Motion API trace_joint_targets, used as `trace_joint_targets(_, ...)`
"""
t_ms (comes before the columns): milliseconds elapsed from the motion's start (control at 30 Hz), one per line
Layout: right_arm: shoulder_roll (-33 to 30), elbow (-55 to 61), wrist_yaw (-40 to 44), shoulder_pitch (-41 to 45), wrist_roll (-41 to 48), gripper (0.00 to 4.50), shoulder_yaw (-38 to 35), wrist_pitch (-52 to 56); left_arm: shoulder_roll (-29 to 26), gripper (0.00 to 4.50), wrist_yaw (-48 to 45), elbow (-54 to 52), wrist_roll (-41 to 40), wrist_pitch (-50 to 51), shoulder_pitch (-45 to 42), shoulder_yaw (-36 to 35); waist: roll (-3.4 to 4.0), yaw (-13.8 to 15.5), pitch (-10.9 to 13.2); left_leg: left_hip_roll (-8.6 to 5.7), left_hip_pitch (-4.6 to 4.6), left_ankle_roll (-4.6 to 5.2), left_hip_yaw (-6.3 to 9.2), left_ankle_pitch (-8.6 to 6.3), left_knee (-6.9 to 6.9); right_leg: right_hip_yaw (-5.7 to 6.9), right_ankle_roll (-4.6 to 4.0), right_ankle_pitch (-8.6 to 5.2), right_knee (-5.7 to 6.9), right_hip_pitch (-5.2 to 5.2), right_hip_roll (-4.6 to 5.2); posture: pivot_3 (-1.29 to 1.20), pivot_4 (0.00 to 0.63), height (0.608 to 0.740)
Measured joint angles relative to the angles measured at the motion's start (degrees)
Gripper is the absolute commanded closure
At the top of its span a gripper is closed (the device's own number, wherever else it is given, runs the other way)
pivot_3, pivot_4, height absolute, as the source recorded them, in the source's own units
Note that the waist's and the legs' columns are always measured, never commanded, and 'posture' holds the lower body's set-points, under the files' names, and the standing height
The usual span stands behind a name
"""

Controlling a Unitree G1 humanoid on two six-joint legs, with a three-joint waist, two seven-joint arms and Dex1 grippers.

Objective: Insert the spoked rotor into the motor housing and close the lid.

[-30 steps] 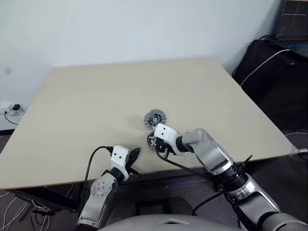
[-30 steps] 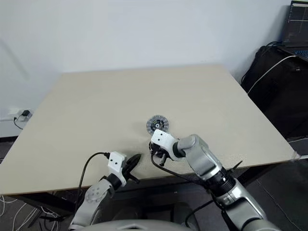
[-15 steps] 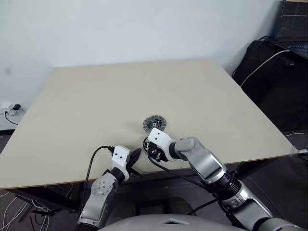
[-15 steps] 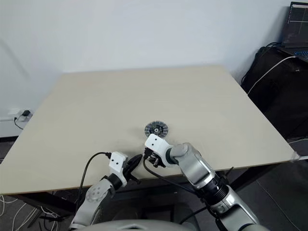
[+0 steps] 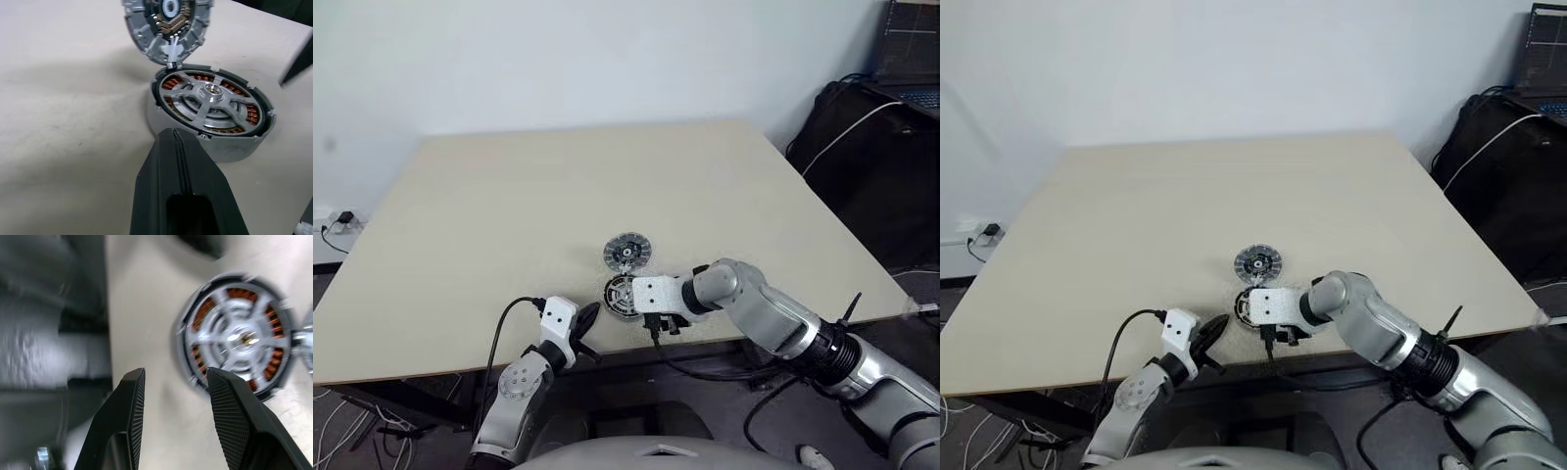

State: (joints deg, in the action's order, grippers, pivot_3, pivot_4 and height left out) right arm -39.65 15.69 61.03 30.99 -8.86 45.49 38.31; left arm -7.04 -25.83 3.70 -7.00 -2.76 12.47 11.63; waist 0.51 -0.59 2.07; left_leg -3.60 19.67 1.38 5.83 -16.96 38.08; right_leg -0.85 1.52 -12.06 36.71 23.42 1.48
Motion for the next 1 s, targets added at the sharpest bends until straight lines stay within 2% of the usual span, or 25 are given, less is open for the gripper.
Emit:
trace_joint_targets(600,6.9,-14.3,3.8,3.5,-7.8,2.39,1.4,-9.7,0.1,4.5,0.8,0.1,-0.4,-0.1,1.6,-0.1,-0.05,1.0,0.0,-0.02,-0.01,-0.01,0.01,0.0,0.02,0.0,-0.02,0.01,0.03,0.0,0.02,0.0,0.0,0.74)
trace_joint_targets(700,7.5,-15.2,4.2,3.8,-8.3,2.93,1.3,-10.5,0.1,4.5,0.8,0.1,-0.4,-0.1,1.9,-0.1,-0.11,1.0,0.0,-0.01,-0.06,-0.01,0.0,0.0,0.01,-0.01,-0.02,0.01,0.04,0.0,0.01,0.0,0.0,0.74)
trace_joint_targets(867,8.3,-15.7,5.4,3.8,-8.8,4.44,1.3,-11.5,0.2,4.5,0.9,0.0,-0.4,-0.2,2.2,-0.4,-0.15,1.0,-0.1,-0.01,-0.14,-0.03,0.01,0.02,0.06,0.0,-0.02,0.01,0.09,-0.02,0.01,0.0,0.0,0.74)
trace_joint_targets(1000,8.3,-16.0,5.6,3.7,-8.8,4.45,1.3,-11.5,0.2,4.5,0.9,0.0,-0.4,-0.2,2.3,-0.4,-0.15,1.1,-0.1,-0.01,-0.14,-0.06,0.01,0.04,0.08,0.0,-0.01,0.02,0.11,0.0,0.01,0.0,0.0,0.74)
